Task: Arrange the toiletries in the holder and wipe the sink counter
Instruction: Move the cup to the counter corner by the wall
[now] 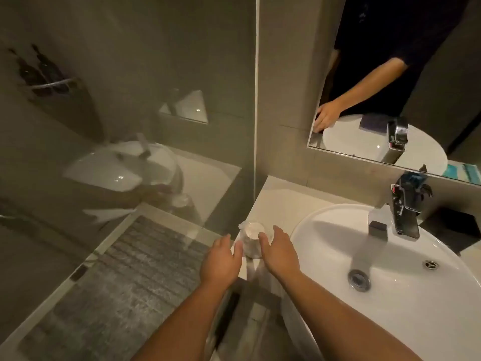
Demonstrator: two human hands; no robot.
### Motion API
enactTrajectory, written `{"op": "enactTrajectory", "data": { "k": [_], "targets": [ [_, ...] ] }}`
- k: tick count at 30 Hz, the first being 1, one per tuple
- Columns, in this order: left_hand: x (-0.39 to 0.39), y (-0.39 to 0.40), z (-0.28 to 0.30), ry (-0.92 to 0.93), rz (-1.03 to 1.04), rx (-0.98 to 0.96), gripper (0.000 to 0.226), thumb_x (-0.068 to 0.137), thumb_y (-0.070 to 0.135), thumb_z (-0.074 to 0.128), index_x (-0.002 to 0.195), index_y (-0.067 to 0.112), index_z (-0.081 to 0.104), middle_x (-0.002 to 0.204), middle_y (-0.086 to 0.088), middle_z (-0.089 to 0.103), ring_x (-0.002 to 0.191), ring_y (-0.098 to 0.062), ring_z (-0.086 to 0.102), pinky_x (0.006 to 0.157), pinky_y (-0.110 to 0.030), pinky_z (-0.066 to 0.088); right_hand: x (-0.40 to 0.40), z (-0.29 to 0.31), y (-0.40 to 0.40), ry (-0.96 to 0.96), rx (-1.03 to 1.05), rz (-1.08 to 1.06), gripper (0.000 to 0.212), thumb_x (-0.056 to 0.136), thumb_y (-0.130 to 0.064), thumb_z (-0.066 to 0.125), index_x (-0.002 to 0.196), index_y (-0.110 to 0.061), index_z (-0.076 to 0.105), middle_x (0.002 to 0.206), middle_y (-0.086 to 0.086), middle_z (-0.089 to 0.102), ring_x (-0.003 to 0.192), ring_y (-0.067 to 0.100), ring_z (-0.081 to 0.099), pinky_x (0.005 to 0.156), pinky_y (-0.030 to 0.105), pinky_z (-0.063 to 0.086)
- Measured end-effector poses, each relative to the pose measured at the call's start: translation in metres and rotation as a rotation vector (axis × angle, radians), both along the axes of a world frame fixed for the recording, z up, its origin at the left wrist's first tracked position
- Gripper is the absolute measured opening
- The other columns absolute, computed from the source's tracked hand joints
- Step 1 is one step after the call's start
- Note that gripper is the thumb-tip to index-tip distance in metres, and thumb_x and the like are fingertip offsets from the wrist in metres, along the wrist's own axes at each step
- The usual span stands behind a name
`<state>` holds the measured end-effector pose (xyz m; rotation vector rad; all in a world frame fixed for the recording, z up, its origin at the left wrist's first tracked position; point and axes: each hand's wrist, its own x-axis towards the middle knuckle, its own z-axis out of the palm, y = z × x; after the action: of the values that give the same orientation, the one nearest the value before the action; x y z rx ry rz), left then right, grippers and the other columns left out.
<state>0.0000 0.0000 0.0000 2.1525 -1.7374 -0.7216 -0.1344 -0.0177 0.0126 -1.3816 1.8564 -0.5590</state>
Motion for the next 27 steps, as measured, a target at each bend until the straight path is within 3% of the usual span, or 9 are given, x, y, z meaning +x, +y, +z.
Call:
{"op": "enactTrajectory", "data": {
  "k": [4,10,14,16,20,24,27],
  "targets": [
    [-0.009,-0.037,-0.015,0.148,0.040,0.015,0.054,0.099,0.047,0.028,0.144,0.019,0.035,0.148,-0.007,0.042,0.132,-0.028,0.045,0.106,-0.043,0.039,0.011,-0.021,-0.031,-0.096,0.102,-0.071,0.049,0.101,-0.044,0.031,0.143,-0.020,0.036,0.147,0.007,0.046,0.128,0.028,0.051,0.107,0.039,0.040],
    [-0.020,-0.057,-0.039,0.311,0.018,0.008,0.040,0.101,0.041,0.026,0.120,0.021,0.056,0.110,-0.009,0.067,0.097,-0.024,0.061,0.085,-0.036,0.050,0.020,-0.041,-0.036,-0.119,0.044,-0.096,0.042,0.104,-0.031,0.021,0.122,-0.016,0.056,0.126,0.007,0.061,0.100,0.016,0.055,0.091,0.024,0.039],
    [-0.020,-0.050,-0.025,0.336,0.003,-0.043,0.039,0.101,0.038,0.028,0.108,0.020,0.061,0.094,-0.005,0.067,0.088,-0.022,0.062,0.074,-0.032,0.048,0.017,-0.023,-0.034,-0.114,-0.011,-0.080,0.037,0.102,-0.028,0.029,0.118,-0.016,0.060,0.118,0.006,0.064,0.102,0.023,0.060,0.096,0.035,0.048],
    [-0.022,-0.050,-0.006,0.368,-0.018,-0.096,0.038,0.102,0.036,0.029,0.106,0.019,0.062,0.090,-0.002,0.065,0.085,-0.021,0.062,0.069,-0.029,0.043,0.014,-0.009,-0.035,-0.176,-0.073,-0.127,0.037,0.101,-0.032,0.027,0.107,-0.023,0.063,0.110,0.003,0.068,0.094,0.020,0.063,0.091,0.040,0.053],
    [-0.036,-0.051,0.040,0.433,-0.104,-0.189,0.038,0.102,0.037,0.030,0.103,0.020,0.064,0.092,-0.001,0.068,0.083,-0.016,0.062,0.062,-0.022,0.041,-0.006,0.036,-0.029,-0.214,-0.171,-0.185,0.030,0.102,-0.035,0.031,0.098,-0.033,0.061,0.096,-0.007,0.067,0.083,0.012,0.064,0.082,0.031,0.058],
    [-0.073,-0.033,0.072,0.503,-0.223,-0.213,0.038,0.101,0.039,0.029,0.109,0.026,0.064,0.098,0.006,0.068,0.090,-0.013,0.064,0.076,-0.026,0.049,-0.042,0.071,0.002,-0.384,-0.199,-0.345,0.035,0.098,-0.043,0.035,0.100,-0.032,0.068,0.102,-0.004,0.072,0.091,0.015,0.068,0.085,0.041,0.059],
    [-0.114,-0.006,0.071,0.510,-0.269,-0.147,0.036,0.100,0.044,0.030,0.115,0.031,0.060,0.102,0.011,0.060,0.092,-0.009,0.058,0.086,-0.022,0.045,-0.078,0.075,0.038,-0.418,-0.202,-0.495,0.034,0.095,-0.035,0.039,0.093,-0.031,0.072,0.095,-0.004,0.074,0.090,0.018,0.068,0.086,0.048,0.058]
  ]
}}
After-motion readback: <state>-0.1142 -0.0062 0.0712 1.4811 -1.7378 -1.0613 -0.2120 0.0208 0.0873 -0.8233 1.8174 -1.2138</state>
